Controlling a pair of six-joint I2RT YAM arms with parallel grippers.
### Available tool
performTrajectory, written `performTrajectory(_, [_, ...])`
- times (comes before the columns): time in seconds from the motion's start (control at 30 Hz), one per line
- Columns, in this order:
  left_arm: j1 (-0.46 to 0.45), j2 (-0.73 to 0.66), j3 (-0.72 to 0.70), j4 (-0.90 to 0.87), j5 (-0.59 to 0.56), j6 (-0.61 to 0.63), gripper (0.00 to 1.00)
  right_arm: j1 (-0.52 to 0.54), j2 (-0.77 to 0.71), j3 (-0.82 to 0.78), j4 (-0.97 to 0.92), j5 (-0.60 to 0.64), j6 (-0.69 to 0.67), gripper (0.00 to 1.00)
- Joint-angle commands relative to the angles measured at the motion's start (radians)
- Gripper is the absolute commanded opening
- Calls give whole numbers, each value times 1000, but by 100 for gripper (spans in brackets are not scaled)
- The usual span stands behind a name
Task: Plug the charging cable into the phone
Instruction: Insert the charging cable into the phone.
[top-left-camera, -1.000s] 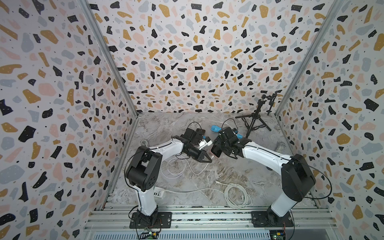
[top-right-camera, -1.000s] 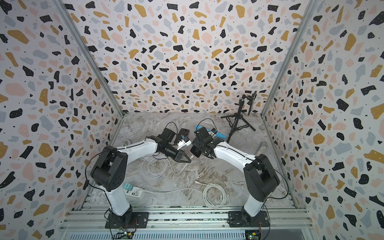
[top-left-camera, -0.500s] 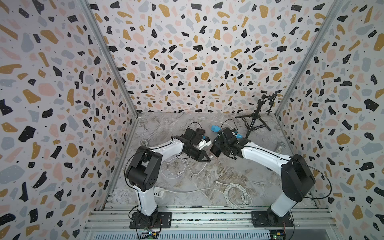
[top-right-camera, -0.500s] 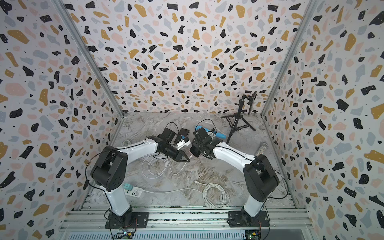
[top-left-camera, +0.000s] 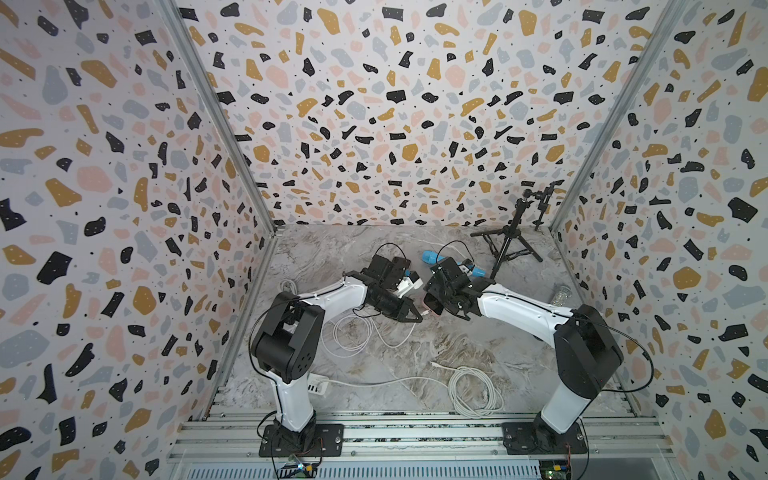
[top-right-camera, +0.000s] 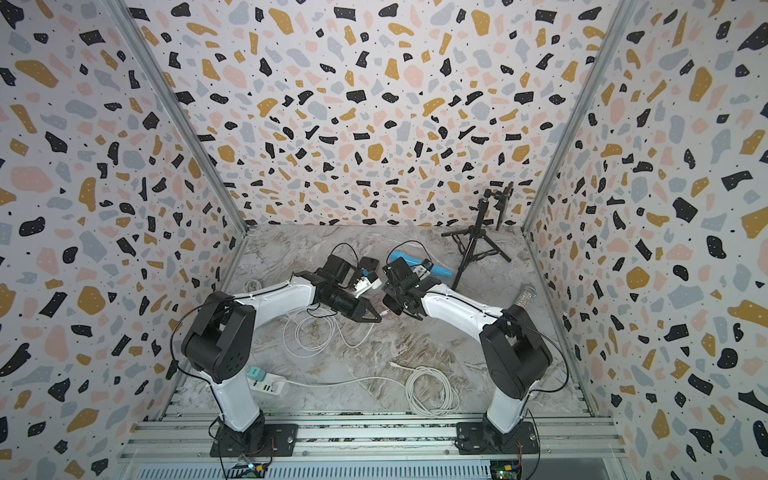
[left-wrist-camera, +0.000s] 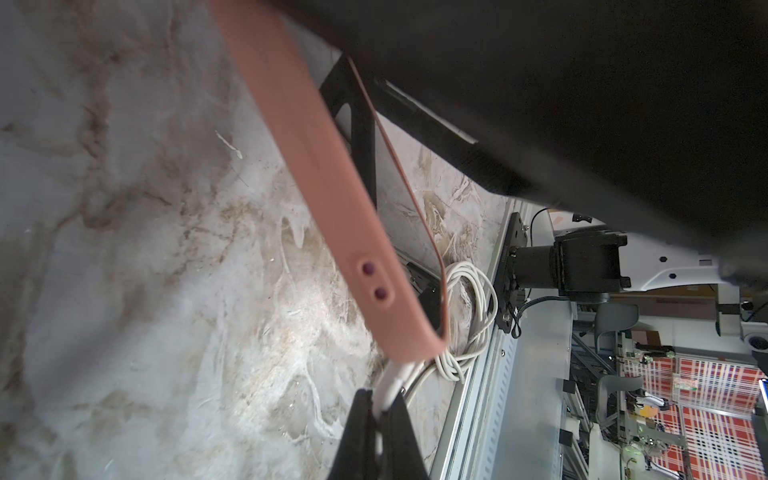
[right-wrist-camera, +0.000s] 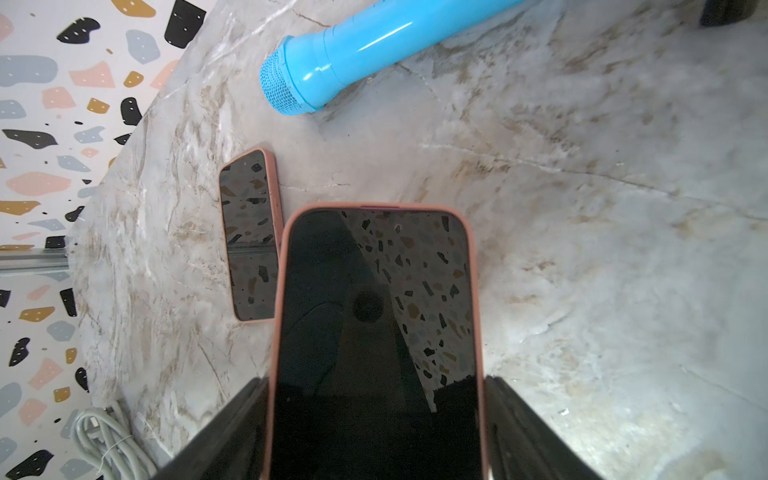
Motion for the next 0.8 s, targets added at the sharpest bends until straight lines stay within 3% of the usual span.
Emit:
performTrajectory(0.0, [4, 6, 20, 124, 28, -46, 0, 30, -63, 29, -55, 19, -23, 68])
performTrajectory(0.3, [4, 16, -23, 188, 38, -137, 0, 30, -98, 24, -60, 112, -25, 69])
performTrajectory(0.77, [3, 5, -75, 319, 54, -253, 0, 29, -103, 32, -58, 136, 4, 69])
